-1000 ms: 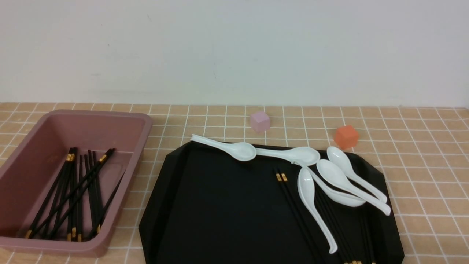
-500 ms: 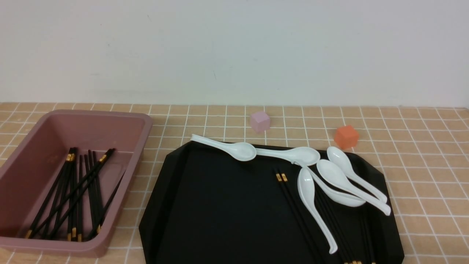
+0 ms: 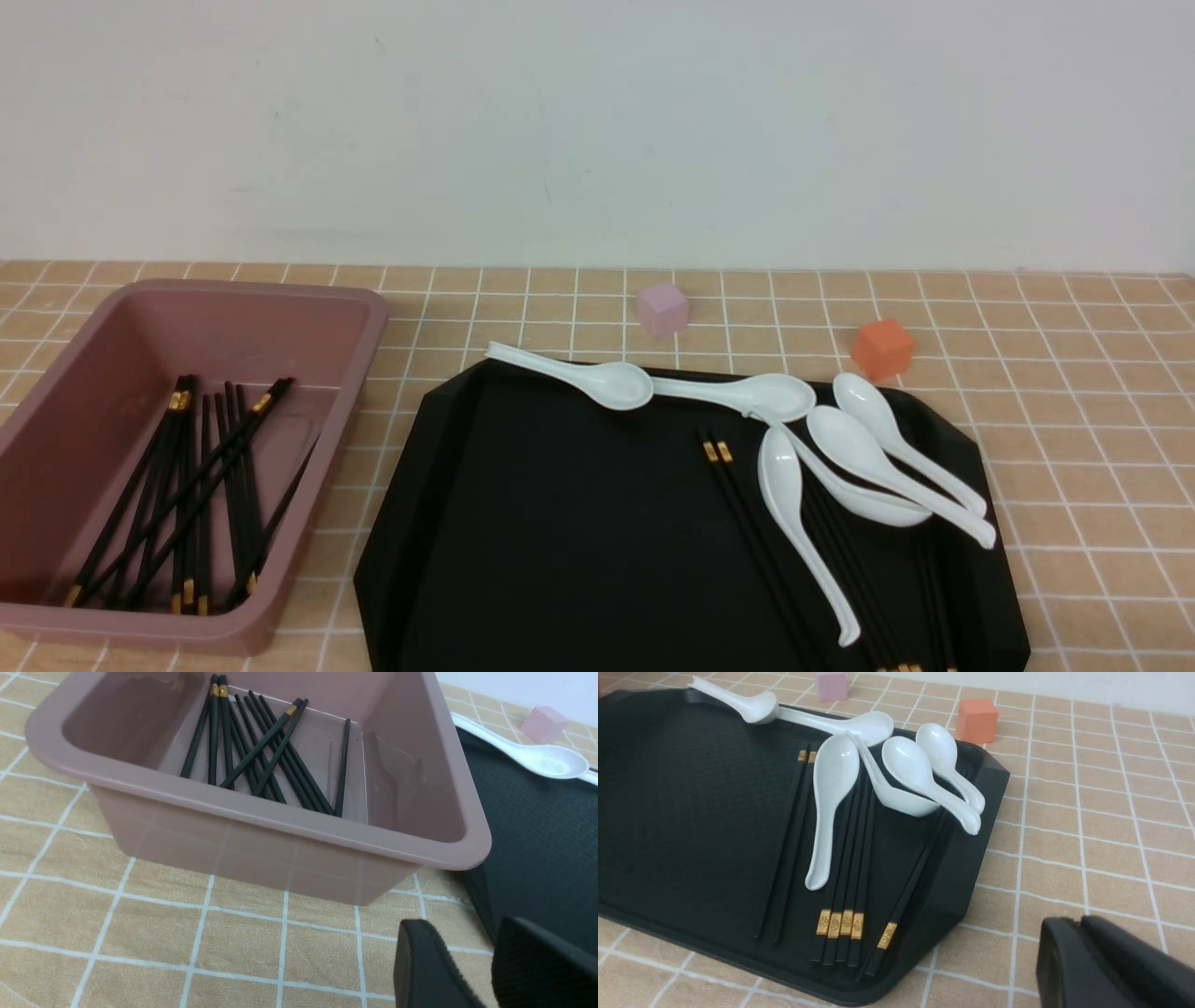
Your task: On brown tablecloth take chopsticks from black tray and put them in box.
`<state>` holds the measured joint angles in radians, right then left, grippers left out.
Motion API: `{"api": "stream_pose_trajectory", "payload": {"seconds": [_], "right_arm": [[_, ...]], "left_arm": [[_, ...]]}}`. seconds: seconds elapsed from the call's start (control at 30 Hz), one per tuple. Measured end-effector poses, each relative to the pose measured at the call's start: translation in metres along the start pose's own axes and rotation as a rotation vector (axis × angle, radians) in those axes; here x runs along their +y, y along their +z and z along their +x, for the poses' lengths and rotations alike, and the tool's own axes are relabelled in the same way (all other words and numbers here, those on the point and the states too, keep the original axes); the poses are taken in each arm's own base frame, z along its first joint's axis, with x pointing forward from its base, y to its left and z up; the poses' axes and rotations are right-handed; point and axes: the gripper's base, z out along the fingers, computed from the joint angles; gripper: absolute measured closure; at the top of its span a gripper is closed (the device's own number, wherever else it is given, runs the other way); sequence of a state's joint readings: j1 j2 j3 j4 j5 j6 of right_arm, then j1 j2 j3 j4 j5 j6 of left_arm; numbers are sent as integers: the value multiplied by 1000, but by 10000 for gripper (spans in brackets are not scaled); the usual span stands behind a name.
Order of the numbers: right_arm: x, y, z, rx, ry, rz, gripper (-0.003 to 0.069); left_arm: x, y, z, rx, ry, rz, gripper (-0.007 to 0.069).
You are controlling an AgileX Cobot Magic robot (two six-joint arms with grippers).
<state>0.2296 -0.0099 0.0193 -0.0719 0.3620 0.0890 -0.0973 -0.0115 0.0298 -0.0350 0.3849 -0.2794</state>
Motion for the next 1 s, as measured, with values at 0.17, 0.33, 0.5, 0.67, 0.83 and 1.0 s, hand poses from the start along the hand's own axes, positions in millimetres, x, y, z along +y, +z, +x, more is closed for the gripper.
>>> {"api": "stream_pose_trajectory", "payload": {"seconds": [0.17,0.33,0.5,0.67,0.83,1.0], "right_arm": [[0,0,0,-1,-2,0,585],[0,0,0,-1,-2,0,579],[0,0,0,0,-2,0,575],[0,0,0,0,-2,0,573],[0,0,0,0,-2,0,566],[0,0,0,0,-2,0,564]], "left_arm": [[0,0,0,0,0,0,386],[0,0,0,0,0,0,386],[0,0,0,0,0,0,386],[0,0,0,0,0,0,386],[0,0,0,0,0,0,386],[0,0,0,0,0,0,386]]}}
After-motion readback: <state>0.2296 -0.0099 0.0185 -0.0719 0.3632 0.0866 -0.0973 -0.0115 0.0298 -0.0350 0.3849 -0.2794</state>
